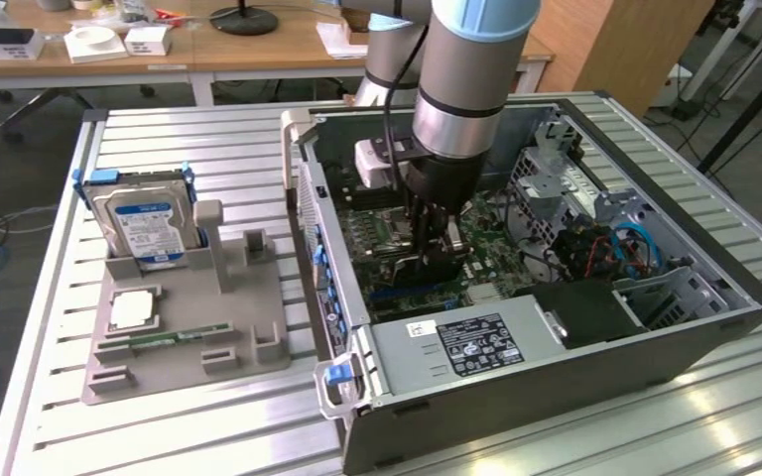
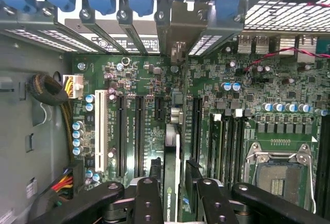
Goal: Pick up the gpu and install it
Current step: 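Insert the gpu into the slot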
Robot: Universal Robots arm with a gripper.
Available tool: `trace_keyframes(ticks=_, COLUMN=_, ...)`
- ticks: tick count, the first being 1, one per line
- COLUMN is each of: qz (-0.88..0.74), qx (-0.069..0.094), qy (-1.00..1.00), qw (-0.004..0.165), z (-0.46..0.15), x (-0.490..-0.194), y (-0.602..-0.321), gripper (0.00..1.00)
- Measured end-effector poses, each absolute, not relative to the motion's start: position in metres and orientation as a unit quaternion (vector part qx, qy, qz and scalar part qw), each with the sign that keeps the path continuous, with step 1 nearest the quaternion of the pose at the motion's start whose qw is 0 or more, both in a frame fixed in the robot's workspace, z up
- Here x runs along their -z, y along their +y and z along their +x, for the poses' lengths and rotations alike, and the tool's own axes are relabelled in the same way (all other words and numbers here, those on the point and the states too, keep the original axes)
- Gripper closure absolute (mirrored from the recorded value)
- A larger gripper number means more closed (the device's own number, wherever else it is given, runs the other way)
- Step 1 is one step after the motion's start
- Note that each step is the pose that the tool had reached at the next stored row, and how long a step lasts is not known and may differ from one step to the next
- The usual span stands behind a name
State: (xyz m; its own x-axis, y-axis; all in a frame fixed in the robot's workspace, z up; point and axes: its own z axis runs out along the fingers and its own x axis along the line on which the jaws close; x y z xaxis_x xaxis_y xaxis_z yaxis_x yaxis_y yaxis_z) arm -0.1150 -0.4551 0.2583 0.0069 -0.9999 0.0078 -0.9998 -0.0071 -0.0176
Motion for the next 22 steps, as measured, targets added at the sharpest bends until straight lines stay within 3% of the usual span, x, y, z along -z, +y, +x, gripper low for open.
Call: trace_keyframes(ticks=22, qz=-0.709, qx=0.002, qy=0.705, qw=0.011, z=-0.115, x=-0.297, y=-0.455, gripper=0.67)
